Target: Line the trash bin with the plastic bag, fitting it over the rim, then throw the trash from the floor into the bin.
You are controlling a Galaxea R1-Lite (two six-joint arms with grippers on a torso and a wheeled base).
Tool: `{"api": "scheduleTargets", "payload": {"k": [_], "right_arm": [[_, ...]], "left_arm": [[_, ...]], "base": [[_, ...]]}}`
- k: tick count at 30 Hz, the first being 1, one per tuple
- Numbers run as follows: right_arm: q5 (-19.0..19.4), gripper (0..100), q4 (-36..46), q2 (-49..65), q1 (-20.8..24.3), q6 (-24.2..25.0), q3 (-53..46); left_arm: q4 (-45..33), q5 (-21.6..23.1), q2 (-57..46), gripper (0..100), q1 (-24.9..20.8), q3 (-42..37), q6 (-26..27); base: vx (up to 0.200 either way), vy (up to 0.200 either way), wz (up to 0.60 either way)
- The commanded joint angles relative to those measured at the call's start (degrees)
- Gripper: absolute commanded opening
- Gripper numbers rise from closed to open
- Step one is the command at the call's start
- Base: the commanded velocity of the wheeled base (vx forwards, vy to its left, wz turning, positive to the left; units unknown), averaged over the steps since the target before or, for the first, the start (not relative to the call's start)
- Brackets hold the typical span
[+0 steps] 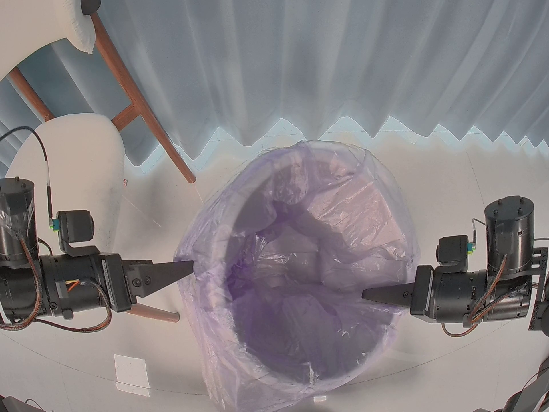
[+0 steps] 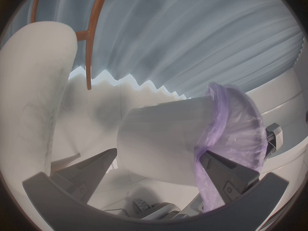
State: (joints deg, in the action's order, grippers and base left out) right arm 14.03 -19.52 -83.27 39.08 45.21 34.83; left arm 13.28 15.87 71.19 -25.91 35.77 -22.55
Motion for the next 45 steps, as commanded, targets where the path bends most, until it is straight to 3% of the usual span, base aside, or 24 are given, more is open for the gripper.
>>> {"api": "scheduleTargets", "payload": {"k": [1,12,25,29,31,37,41,43,44,45], "right_arm": [[0.0,0,-0.3,0.7,-0.2,0.0,0.4],[0.1,0,0.2,1.9,-1.6,1.0,1.6],[1.1,0,0.4,0.5,-10.2,0.8,0.6],[-1.1,0,0.1,-2.2,-11.6,0.1,0.9],[-6.3,0,-0.7,-5.2,-11.6,0.1,2.3],[-8.0,0,-0.3,-6.6,-11.0,-0.1,5.3],[-13.7,0,0.9,-10.3,-9.9,-0.7,9.5],[-17.7,0,1.1,-12.2,-8.8,-0.7,10.9],[-17.7,0,1.1,-12.2,-8.8,-0.7,10.9],[-20.5,0,1.2,-13.3,-8.1,-0.7,11.8]], "left_arm": [[0.0,-0.1,0.1,100,1.0,-1.8,0.0],[-0.2,-1.3,-0.3,100,3.8,-2.9,0.1],[0.2,-1.3,-3.9,100,5.0,-2.5,0.2],[0.3,-1.3,-4.4,100,5.0,-1.8,0.8],[0.1,-1.3,-4.5,100,4.9,-0.6,0.8],[0.1,-1.1,-4.2,100,3.3,0.2,0.8],[-0.1,-2.7,-1.1,100,-4.6,3.2,0.9],[-0.2,-6.7,2.4,100,-9.2,4.9,1.5],[-0.2,-6.7,2.4,100,-9.2,4.9,1.5],[-0.1,-11.5,5.8,100,-12.9,6.9,1.7]], "base": [[0.000,0.000,0.00],[0.000,0.000,0.00],[0.000,0.000,0.00],[0.000,0.000,0.00],[0.000,0.000,0.00],[0.000,0.000,0.00],[0.000,0.000,0.00],[0.000,0.000,0.00],[0.000,0.000,0.00],[0.000,0.000,0.00]]}}
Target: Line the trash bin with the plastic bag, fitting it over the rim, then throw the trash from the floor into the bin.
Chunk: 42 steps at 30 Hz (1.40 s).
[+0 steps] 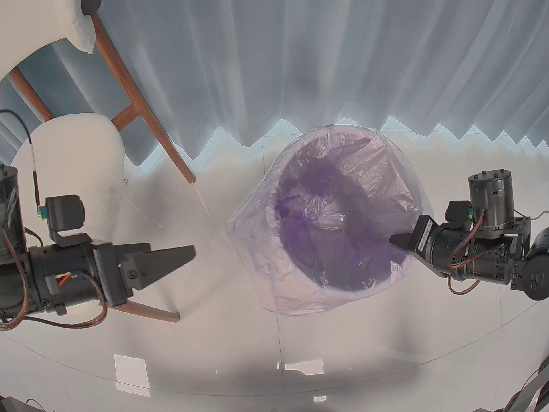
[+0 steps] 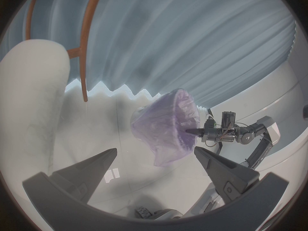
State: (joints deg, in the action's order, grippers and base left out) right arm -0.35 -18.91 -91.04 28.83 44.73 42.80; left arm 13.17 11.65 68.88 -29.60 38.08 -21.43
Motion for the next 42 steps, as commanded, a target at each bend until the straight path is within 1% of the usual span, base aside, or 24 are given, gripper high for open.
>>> {"api": "scheduleTargets", "payload": {"k": [1,2,3,5,6,7,8,10,11,14,15,16,17,19,20,22,23,25,29,33,35,37,38,42], "right_arm": [[-7.5,0,0.7,-6.2,2.8,-0.3,4.0],[-7.6,0,0.6,-6.2,2.9,-0.3,4.0],[-9.5,0,0.7,-6.9,3.8,-0.4,4.4],[-11.3,0,0.6,-7.6,4.4,-1.1,4.8],[-11.4,0,0.6,-7.6,4.4,-1.1,4.8],[-12.0,0,0.5,-7.7,4.5,-2.3,5.2],[-12.0,0,0.5,-7.7,4.5,-2.4,5.2],[-12.4,0,0.5,-7.5,4.5,-2.8,5.7],[-12.5,0,0.5,-7.5,4.5,-2.8,5.7],[-13.4,0,0.3,-7.5,4.6,-3.0,6.4],[-13.4,0,0.3,-7.5,4.6,-3.0,6.4],[-13.4,0,-0.1,-7.4,4.6,-2.9,6.5],[-13.4,0,-0.1,-7.4,4.6,-2.9,6.5],[-13.4,0,-0.1,-7.4,4.6,-2.9,6.4],[-13.4,0,-0.2,-7.3,4.7,-2.9,6.5],[-13.4,0,-0.2,-7.2,4.7,-2.9,6.5],[-13.4,0,-0.3,-7.2,4.7,-2.9,6.5],[-13.4,0,-0.4,-7.2,4.7,-3.0,6.5],[-13.4,0,-1.0,-7.0,5.3,-3.0,6.4],[-13.4,0,-1.0,-6.6,6.1,-3.0,6.4],[-13.4,0,-1.0,-6.5,6.5,-3.0,6.5],[-13.4,0,-1.0,-6.5,6.5,-3.0,6.5],[-13.4,0,-1.0,-6.4,6.6,-3.0,6.6],[-13.4,0,-1.6,-6.2,6.6,-3.0,6.4]], "left_arm": [[-0.2,-9.2,10.1,100,-10.9,6.4,0.5],[-0.2,-9.4,10.4,100,-11.1,6.7,0.5],[-1.1,-10.6,13.1,100,-12.9,9.4,0.4],[-3.8,-11.0,15.7,100,-13.8,12.4,0.3],[-4.0,-11.0,15.8,100,-13.9,12.6,0.2],[-7.9,-12.4,18.8,100,-14.9,15.5,0.2],[-8.5,-12.8,19.2,100,-15.0,16.0,0.2],[-12.5,-15.4,23.6,100,-16.1,20.1,-0.2],[-12.5,-15.5,23.8,100,-16.1,20.3,-0.3],[-14.0,-17.0,28.9,100,-16.8,25.2,-2.0],[-14.0,-17.0,28.9,100,-16.8,25.2,-2.0],[-15.4,-19.2,31.7,100,-16.9,27.7,-2.5],[-15.9,-20.3,32.8,100,-16.9,28.6,-2.9],[-16.4,-21.2,33.9,100,-17.0,29.7,-3.6],[-17.8,-22.2,35.5,100,-17.2,31.9,-6.7],[-20.3,-23.4,36.9,100,-17.6,34.1,-10.4],[-21.0,-23.8,37.2,100,-17.7,34.6,-11.3],[-25.6,-25.6,38.3,100,-17.6,37.6,-15.0],[-30.3,-26.1,39.1,100,-17.1,42.2,-19.1],[-36.9,-26.2,40.5,100,-16.5,47.2,-25.6],[-38.3,-26.2,41.4,100,-16.0,48.8,-28.4],[-38.6,-26.2,41.9,100,-16.0,49.2,-29.5],[-38.7,-26.9,42.7,100,-16.0,49.8,-31.2],[-38.7,-27.5,44.1,100,-15.8,50.1,-31.3]], "base": [[0.000,0.000,0.00],[0.000,0.000,0.00],[0.000,0.000,0.00],[0.000,0.000,0.00],[0.000,0.000,0.00],[0.000,0.000,0.00],[0.000,0.000,0.00],[0.000,0.000,0.00],[0.000,0.000,0.00],[0.000,0.000,0.00],[0.000,0.000,0.00],[0.000,0.000,0.00],[0.000,0.000,0.00],[0.000,0.000,0.00],[0.000,0.000,0.00],[0.000,0.000,0.00],[0.000,0.000,0.00],[0.000,0.000,0.00],[0.000,0.000,0.00],[0.000,0.000,0.00],[0.000,0.000,0.00],[0.000,0.000,0.00],[0.000,0.000,0.00],[0.000,0.000,0.00]]}}
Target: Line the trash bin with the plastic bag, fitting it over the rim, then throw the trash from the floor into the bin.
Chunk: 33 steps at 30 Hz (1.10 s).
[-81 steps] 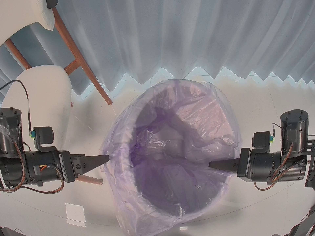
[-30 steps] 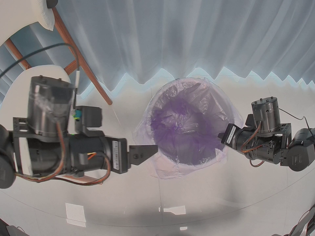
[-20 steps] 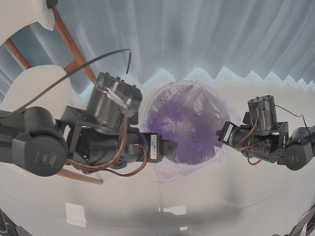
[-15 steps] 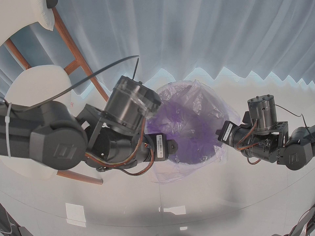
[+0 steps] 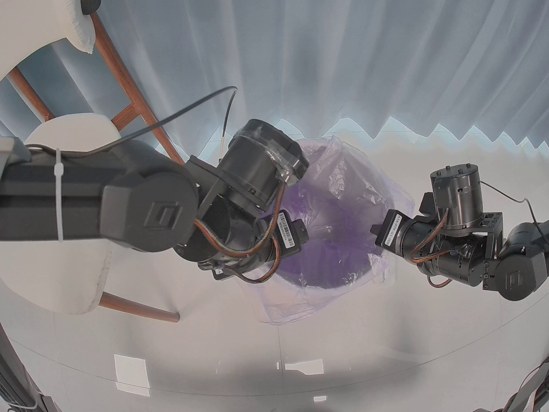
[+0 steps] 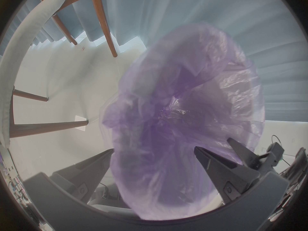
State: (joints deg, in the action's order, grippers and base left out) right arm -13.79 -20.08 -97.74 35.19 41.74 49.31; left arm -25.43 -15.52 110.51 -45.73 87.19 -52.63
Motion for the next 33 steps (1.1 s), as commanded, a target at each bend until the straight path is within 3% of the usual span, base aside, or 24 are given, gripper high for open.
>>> {"api": "scheduleTargets", "payload": {"k": [1,2,16,17,25,33], "right_arm": [[0.0,0,-0.5,0.6,0.2,0.0,-0.1],[0.0,0,-0.5,0.6,0.2,0.0,-0.1],[0.1,0,-0.4,2.0,1.2,0.0,-0.9],[0.2,100,-0.6,2.7,1.3,0.5,-0.8],[1.0,100,-0.4,8.9,3.5,2.0,-4.9],[4.4,100,-0.3,15.0,3.1,2.1,-11.3]], "left_arm": [[-0.1,-0.7,2.4,100,0.3,1.0,-0.1],[-0.4,-1.1,2.4,0,0.3,1.0,0.0],[-0.9,-1.6,1.9,0,-0.2,0.1,0.5],[-0.9,-1.6,1.7,0,-0.2,0.1,0.6],[-0.8,-1.6,-0.6,0,2.1,-3.1,0.8],[0.0,-1.6,-5.2,0,5.8,-9.2,4.8]], "base": [[0.000,0.000,0.00],[0.000,0.000,0.00],[0.000,0.000,0.00],[0.000,0.000,0.00],[0.000,0.000,0.00],[0.000,0.000,0.00]]}}
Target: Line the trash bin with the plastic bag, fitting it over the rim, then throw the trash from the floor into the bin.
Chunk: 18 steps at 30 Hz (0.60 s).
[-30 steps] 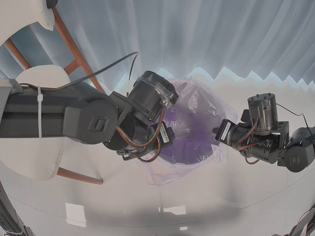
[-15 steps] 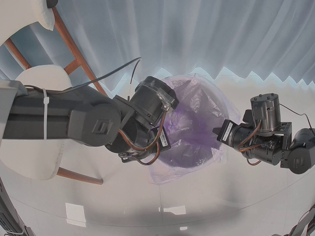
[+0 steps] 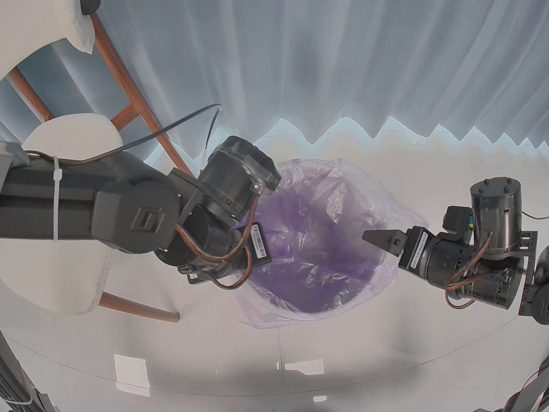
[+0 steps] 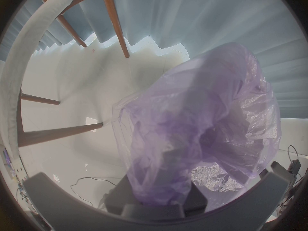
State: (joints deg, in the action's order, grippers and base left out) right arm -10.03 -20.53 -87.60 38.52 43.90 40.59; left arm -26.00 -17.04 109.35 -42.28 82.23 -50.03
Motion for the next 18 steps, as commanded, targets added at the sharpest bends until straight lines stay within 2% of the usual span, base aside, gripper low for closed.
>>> {"api": "scheduleTargets", "payload": {"k": [1,5,10,15,18], "right_arm": [[0.6,100,0.2,5.5,-0.3,0.0,-2.7],[2.7,100,0.2,8.4,-0.5,0.1,-3.1],[3.1,100,-0.2,10.0,-0.4,0.0,-4.6],[3.4,100,-2.3,10.4,-0.6,0.0,-6.0],[4.8,100,-4.2,10.1,-0.8,-0.6,-8.0]], "left_arm": [[0.7,-0.1,-4.8,0,2.6,-5.2,2.9],[0.8,-0.1,-8.2,0,3.0,-8.1,3.9],[0.8,-0.1,-11.4,0,3.3,-11.3,4.0],[1.2,0.0,-14.1,0,4.7,-13.9,4.1],[1.4,0.2,-15.7,0,7.4,-16.6,5.4]], "base": [[0.000,0.000,0.00],[0.000,0.000,0.00],[0.000,0.000,0.00],[0.000,0.000,0.00],[0.000,0.000,0.00]]}}
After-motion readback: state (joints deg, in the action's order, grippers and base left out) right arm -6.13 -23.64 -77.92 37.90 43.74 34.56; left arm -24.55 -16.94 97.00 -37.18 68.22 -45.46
